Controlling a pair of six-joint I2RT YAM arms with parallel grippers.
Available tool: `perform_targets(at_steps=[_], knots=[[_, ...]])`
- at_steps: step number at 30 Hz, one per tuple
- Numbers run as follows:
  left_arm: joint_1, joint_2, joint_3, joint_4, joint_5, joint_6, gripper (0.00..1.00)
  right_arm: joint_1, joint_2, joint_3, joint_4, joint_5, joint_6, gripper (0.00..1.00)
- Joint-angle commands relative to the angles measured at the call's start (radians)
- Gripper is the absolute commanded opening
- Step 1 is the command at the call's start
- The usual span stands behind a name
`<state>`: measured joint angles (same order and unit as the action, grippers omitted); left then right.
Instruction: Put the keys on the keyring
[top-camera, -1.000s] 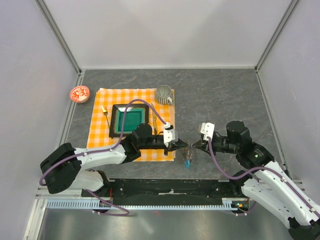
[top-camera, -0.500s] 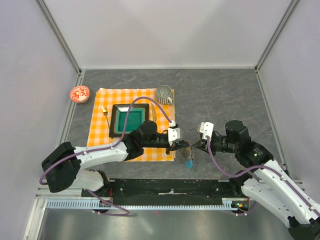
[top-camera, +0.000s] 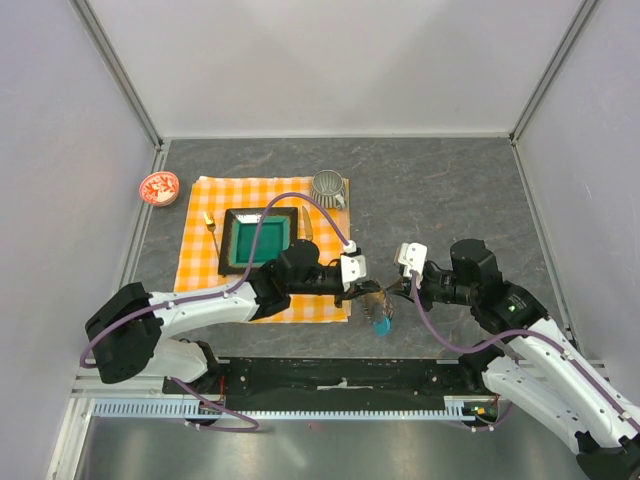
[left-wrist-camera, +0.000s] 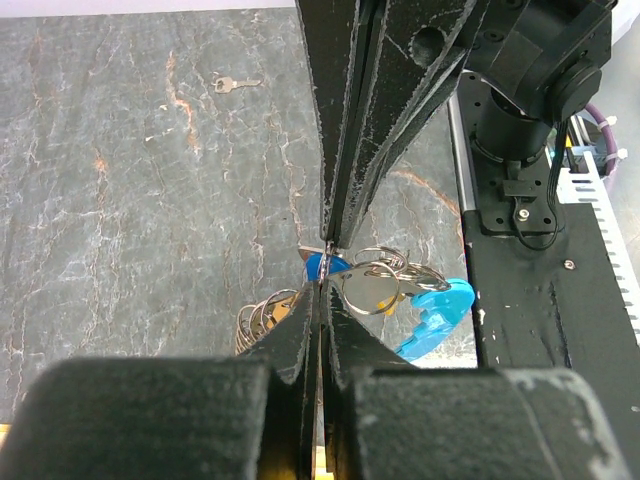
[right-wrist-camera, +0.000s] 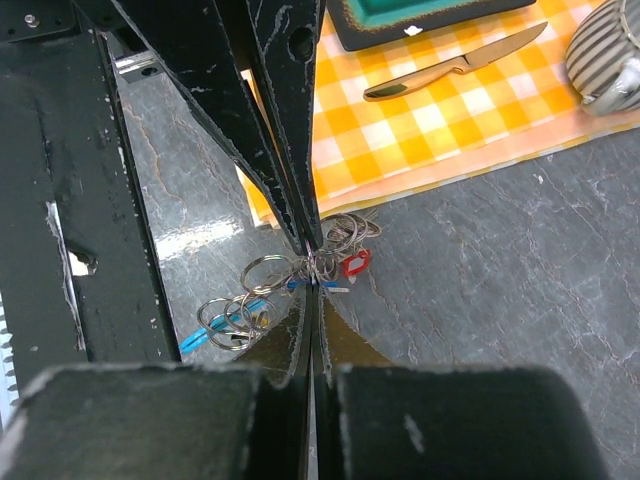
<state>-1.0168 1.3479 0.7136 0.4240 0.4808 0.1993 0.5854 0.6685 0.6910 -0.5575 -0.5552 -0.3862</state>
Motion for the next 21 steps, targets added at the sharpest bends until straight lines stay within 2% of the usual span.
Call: perform_targets(at_steps=[1, 10, 21], knots=[[-0.005, 0.014, 0.032, -0.018, -0.025, 0.032, 0.02, 0.007, -0.017, 0.059, 0.031, 0.005, -0.017, 0.00], [-0.005, -0.004, 0.004, 0.033, -0.045, 0.022, 0.02, 0.007, -0.037, 0.050, 0.022, 0.037, -0.023, 0.00], [-0.003, 0.000, -0.009, 0.085, 0.011, -0.008, 0.02, 0.005, -0.040, 0.039, 0.039, 0.012, -0.013, 0.00]])
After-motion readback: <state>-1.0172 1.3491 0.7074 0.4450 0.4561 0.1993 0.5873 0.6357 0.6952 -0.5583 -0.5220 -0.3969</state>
